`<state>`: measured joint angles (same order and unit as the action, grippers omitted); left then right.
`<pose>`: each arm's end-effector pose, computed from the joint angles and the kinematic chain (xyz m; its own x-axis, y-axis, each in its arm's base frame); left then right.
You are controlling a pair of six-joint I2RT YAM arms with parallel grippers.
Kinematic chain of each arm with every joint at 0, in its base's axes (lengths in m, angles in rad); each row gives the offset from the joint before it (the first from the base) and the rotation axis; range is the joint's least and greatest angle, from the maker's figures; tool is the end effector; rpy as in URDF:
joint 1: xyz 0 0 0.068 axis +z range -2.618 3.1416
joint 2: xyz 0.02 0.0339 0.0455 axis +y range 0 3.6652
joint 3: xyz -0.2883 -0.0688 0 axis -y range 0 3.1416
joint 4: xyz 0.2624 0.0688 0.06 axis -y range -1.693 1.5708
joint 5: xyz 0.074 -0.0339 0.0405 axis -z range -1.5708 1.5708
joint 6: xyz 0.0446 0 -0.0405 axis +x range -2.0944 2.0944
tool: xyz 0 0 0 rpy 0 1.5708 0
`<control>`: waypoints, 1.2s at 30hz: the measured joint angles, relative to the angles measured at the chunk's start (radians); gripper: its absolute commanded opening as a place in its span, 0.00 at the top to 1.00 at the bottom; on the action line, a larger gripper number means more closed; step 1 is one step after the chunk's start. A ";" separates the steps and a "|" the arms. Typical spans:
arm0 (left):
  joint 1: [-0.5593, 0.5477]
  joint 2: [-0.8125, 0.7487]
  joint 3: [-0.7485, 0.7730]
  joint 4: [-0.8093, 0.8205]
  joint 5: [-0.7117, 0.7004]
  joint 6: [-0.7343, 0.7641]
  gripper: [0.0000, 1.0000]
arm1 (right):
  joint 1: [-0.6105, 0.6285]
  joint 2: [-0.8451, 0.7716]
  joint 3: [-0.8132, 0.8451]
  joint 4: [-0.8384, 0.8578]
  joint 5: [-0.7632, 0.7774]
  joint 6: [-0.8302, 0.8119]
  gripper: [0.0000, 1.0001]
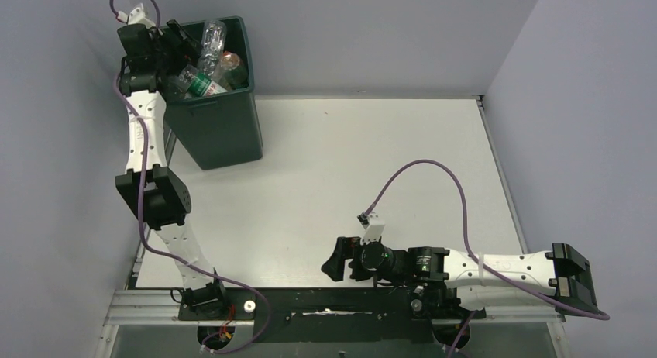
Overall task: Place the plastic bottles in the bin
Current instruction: Place the plastic bottle in the trash bin, then reset both arms
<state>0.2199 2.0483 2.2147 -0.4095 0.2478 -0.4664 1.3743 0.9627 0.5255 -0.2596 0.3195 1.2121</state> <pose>0.5051 0.1017 0.4440 -0.2192 -0.4957 -0.8404 -0.0870 0.8678 -0.4892 0.0543 0.2009 0.2187 -0.8718 0.1738 -0.4580 -0.1930 0.7374 0.6473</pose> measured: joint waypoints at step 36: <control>-0.155 -0.761 -0.767 -0.072 0.105 0.096 0.08 | 0.001 0.052 0.007 0.064 0.002 -0.026 0.02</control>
<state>0.0647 1.2869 1.4479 -0.4820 0.3531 -0.3702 1.3754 1.0149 0.5327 -0.1955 0.3210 1.1858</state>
